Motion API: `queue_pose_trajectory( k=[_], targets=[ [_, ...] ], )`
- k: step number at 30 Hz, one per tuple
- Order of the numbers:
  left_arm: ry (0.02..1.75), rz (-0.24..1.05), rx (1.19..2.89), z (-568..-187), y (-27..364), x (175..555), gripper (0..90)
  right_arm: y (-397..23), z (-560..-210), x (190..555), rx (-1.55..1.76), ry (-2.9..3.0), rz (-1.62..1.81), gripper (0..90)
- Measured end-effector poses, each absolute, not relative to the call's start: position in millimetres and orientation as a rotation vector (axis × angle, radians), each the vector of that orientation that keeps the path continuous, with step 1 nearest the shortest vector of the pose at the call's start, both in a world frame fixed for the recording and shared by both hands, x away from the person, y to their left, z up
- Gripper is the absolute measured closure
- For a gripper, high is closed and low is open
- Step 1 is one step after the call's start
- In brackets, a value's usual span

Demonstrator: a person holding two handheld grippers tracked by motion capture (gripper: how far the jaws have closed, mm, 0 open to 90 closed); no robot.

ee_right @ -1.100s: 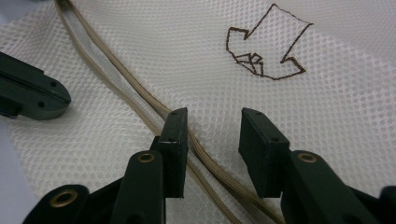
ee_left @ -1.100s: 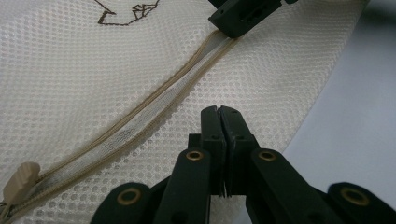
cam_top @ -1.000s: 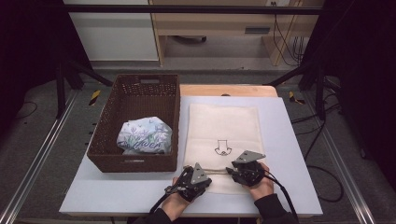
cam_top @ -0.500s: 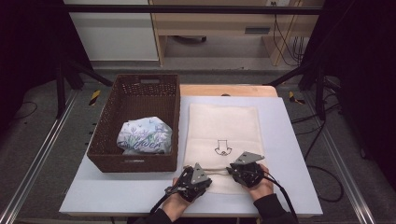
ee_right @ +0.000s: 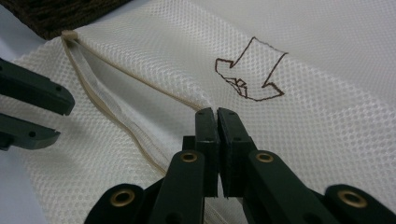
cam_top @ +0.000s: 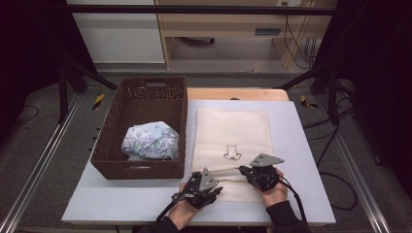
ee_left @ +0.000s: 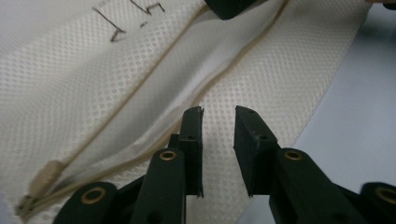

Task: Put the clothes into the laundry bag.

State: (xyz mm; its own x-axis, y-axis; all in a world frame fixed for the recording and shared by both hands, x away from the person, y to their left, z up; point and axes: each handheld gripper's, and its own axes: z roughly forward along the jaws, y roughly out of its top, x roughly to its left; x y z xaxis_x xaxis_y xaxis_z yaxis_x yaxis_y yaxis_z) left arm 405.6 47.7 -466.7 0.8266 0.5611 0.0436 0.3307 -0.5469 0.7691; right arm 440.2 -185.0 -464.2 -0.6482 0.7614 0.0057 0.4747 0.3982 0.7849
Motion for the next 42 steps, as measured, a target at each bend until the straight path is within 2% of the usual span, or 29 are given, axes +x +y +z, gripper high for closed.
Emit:
queue_pose_trajectory(
  k=[3,7,14,18,27,29,32,34,38,42],
  targets=[
    [0.635,0.414,2.187,-458.6,46.2,406.7,63.2,-185.3,-461.7,439.6,1.059,2.299,1.130,87.9],
    [0.598,0.496,2.195,-449.7,41.4,411.4,47.9,-185.0,-458.9,437.9,1.061,2.291,1.147,87.9],
    [0.602,0.583,2.231,-450.9,26.6,430.9,44.5,-187.2,-455.2,435.5,1.068,2.278,1.168,88.0],
    [0.622,0.613,2.268,-457.9,22.3,441.3,50.1,-187.7,-454.7,435.7,1.056,2.282,1.168,88.2],
    [0.623,0.648,2.279,-460.6,17.6,443.6,84.1,-186.3,-454.9,435.6,1.054,2.287,1.163,87.9],
    [0.632,0.647,2.278,-458.8,17.3,444.3,85.8,-185.8,-455.4,435.3,1.046,2.272,1.160,84.4],
    [0.657,0.615,2.257,-455.1,19.4,446.8,86.2,-183.7,-456.3,433.6,1.012,2.254,1.164,64.6],
    [0.676,0.592,2.234,-452.4,20.3,447.9,86.2,-179.5,-459.0,433.1,0.992,2.253,1.136,57.6],
    [0.679,0.588,2.227,-447.1,20.6,446.2,86.2,-173.4,-464.3,436.2,0.996,2.279,1.080,55.4],
    [0.666,0.583,2.233,-444.8,21.0,443.4,86.2,-173.2,-466.8,440.5,1.007,2.258,1.008,57.4]
  ],
)
